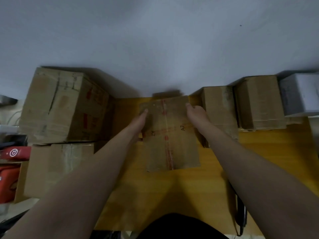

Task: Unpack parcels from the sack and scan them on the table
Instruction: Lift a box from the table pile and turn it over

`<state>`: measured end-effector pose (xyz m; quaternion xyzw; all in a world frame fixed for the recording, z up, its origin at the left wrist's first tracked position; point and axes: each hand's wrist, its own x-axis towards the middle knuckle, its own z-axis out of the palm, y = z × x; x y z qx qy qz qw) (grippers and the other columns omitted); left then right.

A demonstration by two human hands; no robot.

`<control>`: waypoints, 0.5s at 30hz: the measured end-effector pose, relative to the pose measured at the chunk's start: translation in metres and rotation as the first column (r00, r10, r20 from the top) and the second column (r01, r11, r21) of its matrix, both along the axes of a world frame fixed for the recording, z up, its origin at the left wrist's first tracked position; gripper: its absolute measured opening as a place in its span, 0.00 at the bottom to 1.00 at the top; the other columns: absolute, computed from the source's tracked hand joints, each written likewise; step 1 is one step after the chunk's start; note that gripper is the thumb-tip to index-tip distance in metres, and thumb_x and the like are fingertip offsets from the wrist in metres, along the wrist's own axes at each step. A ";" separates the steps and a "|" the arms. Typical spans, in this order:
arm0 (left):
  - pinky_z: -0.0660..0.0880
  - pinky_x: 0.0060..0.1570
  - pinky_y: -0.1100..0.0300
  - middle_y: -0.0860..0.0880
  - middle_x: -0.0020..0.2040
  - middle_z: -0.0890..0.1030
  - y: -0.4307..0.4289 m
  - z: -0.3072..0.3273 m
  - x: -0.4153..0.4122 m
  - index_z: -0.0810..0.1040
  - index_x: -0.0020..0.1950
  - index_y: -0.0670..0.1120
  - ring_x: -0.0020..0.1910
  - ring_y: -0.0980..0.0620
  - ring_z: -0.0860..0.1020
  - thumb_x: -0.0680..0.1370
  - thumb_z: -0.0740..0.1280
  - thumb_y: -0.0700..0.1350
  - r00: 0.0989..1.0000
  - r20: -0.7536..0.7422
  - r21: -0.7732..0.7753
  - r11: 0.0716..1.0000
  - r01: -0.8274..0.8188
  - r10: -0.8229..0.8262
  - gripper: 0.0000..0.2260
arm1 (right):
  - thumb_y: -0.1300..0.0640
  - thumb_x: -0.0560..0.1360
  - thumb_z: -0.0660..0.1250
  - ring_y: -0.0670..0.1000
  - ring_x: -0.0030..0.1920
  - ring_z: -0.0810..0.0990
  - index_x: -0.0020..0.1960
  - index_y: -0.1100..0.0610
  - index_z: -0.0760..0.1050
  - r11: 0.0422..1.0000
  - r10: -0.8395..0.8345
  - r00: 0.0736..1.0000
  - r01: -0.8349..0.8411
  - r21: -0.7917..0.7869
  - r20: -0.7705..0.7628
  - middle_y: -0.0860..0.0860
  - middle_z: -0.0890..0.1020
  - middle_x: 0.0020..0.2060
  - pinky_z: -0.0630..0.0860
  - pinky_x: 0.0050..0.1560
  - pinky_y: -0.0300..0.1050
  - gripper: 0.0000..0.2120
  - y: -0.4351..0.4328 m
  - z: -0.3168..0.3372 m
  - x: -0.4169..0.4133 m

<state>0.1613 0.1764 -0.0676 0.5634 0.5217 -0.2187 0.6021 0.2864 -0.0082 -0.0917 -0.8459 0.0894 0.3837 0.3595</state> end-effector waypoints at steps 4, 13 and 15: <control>0.70 0.68 0.34 0.46 0.74 0.72 0.004 0.014 -0.018 0.70 0.76 0.50 0.72 0.40 0.70 0.83 0.56 0.66 0.987 0.092 0.002 0.991 -0.135 0.134 0.28 | 0.37 0.85 0.49 0.61 0.72 0.70 0.80 0.58 0.61 0.979 -0.184 0.983 0.184 0.084 -0.002 0.56 0.70 0.75 0.69 0.68 0.57 0.32 0.003 0.014 -0.017; 0.75 0.40 0.51 0.48 0.56 0.78 0.012 0.070 -0.055 0.75 0.65 0.48 0.54 0.44 0.78 0.83 0.62 0.62 0.927 0.274 0.100 0.951 -0.293 0.257 0.20 | 0.41 0.85 0.53 0.50 0.41 0.76 0.45 0.49 0.76 0.936 -0.312 0.936 0.273 0.222 0.162 0.50 0.77 0.40 0.68 0.37 0.46 0.20 -0.007 0.084 -0.060; 0.76 0.41 0.51 0.50 0.52 0.79 0.011 0.080 -0.067 0.78 0.57 0.49 0.51 0.46 0.78 0.83 0.64 0.58 0.910 0.313 0.074 0.948 -0.308 0.271 0.14 | 0.44 0.85 0.56 0.49 0.45 0.77 0.51 0.49 0.78 0.915 -0.349 0.926 0.305 0.263 0.142 0.50 0.79 0.44 0.69 0.38 0.45 0.15 -0.012 0.099 -0.076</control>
